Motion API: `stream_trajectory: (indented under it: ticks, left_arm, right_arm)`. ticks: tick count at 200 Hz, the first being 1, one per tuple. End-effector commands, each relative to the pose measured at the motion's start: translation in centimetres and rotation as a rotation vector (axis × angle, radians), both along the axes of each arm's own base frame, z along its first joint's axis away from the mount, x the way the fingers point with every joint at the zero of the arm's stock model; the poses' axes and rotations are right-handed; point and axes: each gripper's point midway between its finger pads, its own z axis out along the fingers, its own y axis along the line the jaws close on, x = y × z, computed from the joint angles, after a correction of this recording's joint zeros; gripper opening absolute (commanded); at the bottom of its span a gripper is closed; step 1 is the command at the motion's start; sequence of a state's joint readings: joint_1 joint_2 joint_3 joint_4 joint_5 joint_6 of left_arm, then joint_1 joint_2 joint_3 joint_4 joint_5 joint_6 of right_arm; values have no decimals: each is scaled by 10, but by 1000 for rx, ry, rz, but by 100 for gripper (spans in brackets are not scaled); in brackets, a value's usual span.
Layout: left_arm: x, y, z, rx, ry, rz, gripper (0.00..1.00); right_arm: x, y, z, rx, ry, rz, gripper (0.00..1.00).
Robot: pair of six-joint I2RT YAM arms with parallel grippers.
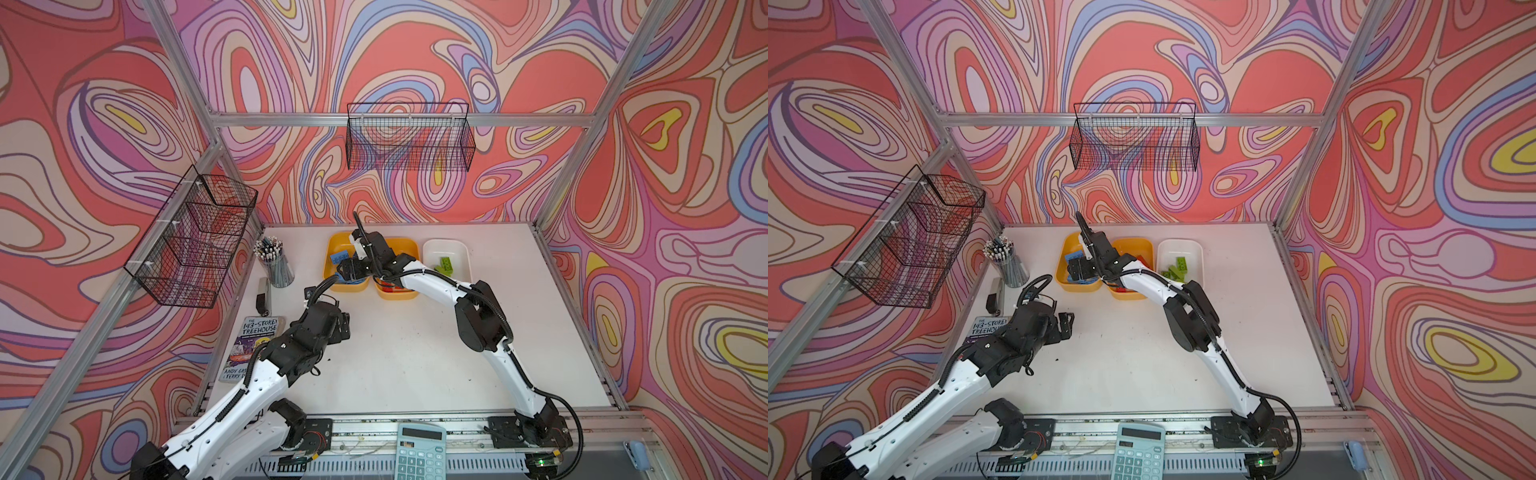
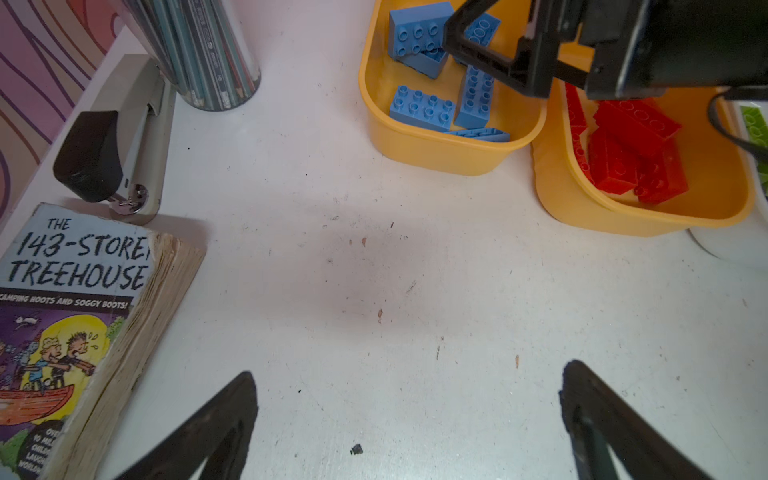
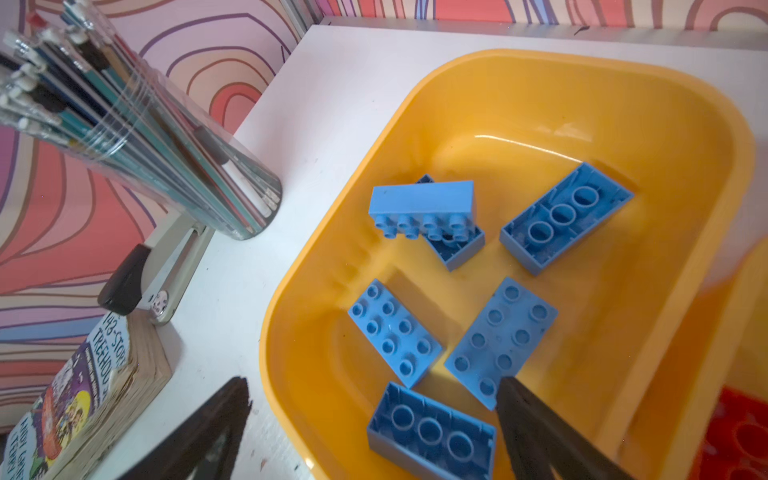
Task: Sort the legos into containers by color
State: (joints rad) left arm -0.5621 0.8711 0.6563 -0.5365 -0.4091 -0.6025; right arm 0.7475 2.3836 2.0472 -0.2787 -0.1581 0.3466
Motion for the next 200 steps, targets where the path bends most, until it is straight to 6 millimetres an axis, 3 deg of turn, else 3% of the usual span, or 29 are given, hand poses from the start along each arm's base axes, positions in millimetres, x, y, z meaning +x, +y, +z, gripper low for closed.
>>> stream_trajectory:
  ticks: [1,19,52,57,80,111,148,169,171,200]
  left_arm:
    - [18,0,23,38,-91,2,100]
    - [31,-5,30,64,-145,-20,100]
    - [54,-16,34,137,-229,-78,100]
    - [58,-17,33,157,-236,-86,100]
    - [75,-20,35,265,-302,-127,100]
    - [97,-7,35,310,-376,-114,100]
    - [110,36,15,237,-322,-26,100]
    - [115,55,11,273,-325,22,100]
    - [110,58,-1,279,-302,19,100]
    - [111,67,-20,295,-305,17,100]
  right_arm:
    - [-8,-25,68,95,-80,-2,98]
    - [-21,-64,76,75,-96,-47,98]
    - [-48,-151,57,-41,-112,-170,98]
    - [-55,-163,67,-34,-143,-180,98]
    - [-78,-223,60,-79,-201,-292,98]
    - [-101,-302,63,-137,-301,-485,98]
    - [-126,-359,71,-185,-503,-631,98]
    - [-130,-401,60,-237,-513,-799,98]
    - [-129,-404,59,-242,-508,-811,98]
    - [-129,-436,46,-265,-518,-905,98]
